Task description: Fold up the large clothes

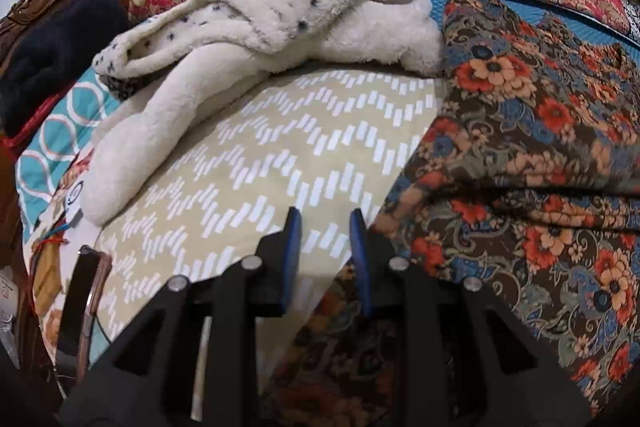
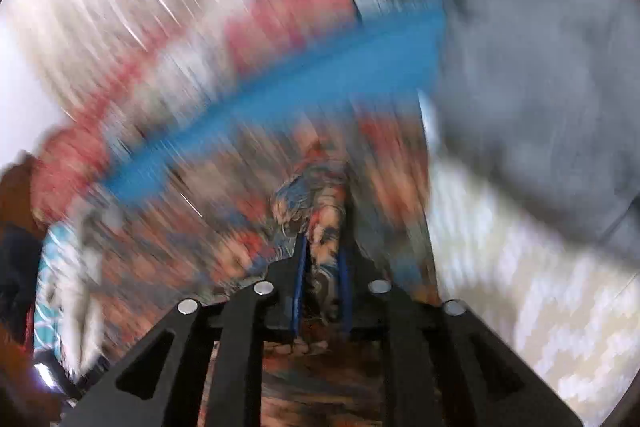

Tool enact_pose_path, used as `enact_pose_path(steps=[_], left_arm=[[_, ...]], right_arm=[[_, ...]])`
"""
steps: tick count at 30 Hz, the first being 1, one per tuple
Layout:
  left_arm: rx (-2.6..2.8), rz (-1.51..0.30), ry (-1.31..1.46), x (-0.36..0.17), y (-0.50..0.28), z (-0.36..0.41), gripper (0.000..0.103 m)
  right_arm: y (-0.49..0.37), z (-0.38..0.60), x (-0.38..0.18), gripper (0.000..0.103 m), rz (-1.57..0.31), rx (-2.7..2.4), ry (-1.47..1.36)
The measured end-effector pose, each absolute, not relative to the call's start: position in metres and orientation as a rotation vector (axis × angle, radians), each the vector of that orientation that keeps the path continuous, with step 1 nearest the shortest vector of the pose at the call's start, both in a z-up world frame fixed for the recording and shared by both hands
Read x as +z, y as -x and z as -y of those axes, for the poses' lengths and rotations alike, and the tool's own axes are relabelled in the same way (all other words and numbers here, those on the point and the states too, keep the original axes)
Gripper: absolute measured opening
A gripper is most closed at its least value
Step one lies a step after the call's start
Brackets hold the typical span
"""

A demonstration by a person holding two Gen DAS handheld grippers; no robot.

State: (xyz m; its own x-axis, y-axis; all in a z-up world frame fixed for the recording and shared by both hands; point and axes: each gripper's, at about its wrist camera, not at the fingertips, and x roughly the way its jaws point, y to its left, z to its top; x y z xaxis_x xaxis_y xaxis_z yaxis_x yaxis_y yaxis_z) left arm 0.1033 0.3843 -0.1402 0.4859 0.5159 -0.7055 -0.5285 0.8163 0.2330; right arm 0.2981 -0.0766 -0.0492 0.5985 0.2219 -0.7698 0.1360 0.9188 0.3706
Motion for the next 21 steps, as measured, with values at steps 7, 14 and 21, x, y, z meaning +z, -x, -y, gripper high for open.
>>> enact_pose_path(steps=[7,14,21], left_arm=[[0.589,-0.86,0.094,-0.123,-0.096,-0.395,0.025],[0.47,-0.656,0.097,-0.051,-0.117,-0.365,0.04],[0.355,-0.809,-0.204,-0.107,-0.211,-0.32,0.05]], right_arm=[[-0.257,0.117,-0.036,0.041,-0.734,0.08,-0.72],[-0.256,0.08,0.002,0.035,-0.736,0.197,-0.341],[-0.28,0.051,-0.042,0.038,-0.911,0.209,-0.159]])
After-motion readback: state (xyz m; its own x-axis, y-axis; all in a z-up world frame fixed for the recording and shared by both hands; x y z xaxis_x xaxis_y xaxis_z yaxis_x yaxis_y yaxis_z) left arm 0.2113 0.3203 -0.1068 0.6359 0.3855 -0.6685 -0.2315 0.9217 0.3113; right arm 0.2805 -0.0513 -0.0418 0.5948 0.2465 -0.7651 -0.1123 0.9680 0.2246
